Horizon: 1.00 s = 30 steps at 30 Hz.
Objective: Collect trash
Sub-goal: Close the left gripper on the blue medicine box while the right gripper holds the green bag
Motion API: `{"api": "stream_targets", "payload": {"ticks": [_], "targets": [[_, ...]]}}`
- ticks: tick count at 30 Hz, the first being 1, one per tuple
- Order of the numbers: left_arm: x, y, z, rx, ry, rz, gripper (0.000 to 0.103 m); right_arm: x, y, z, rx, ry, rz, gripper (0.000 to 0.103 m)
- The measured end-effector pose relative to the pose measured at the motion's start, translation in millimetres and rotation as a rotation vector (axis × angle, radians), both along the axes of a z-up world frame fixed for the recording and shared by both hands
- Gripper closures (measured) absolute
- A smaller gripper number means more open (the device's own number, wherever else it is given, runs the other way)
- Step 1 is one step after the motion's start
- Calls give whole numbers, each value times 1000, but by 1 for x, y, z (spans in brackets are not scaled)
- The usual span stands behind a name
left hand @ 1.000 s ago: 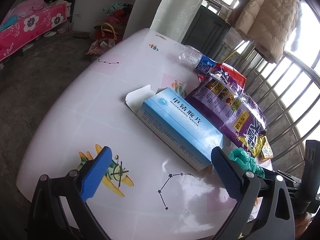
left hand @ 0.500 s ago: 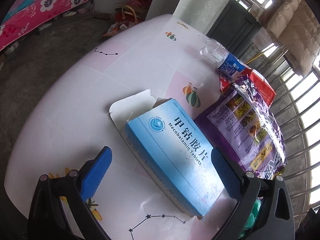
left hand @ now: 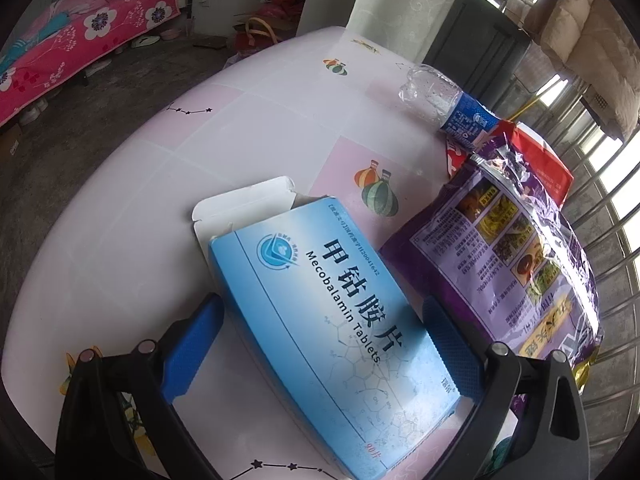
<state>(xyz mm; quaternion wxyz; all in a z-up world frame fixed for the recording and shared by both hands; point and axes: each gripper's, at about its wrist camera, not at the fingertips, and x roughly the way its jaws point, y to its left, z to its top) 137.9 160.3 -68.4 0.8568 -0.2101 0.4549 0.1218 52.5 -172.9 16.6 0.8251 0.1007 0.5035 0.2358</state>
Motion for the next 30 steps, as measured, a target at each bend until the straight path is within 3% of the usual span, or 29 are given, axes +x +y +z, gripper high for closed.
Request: {"api": "stream_targets", "payload": {"ticks": [12,20,23,30], "targets": [[-48,30,0,47,41,-258,6,0,-1,-1,-11,-3,6,53],[-78,40,8,15,-6,-266,7,0,11,2,-42,-1,-6,54],[-77,34,12,49,-7,-274,15,1,14,3,-45,12,-19,54],[-76,27,11,41,0,-268,28,6,15,2,-37,36,-31,54]]}}
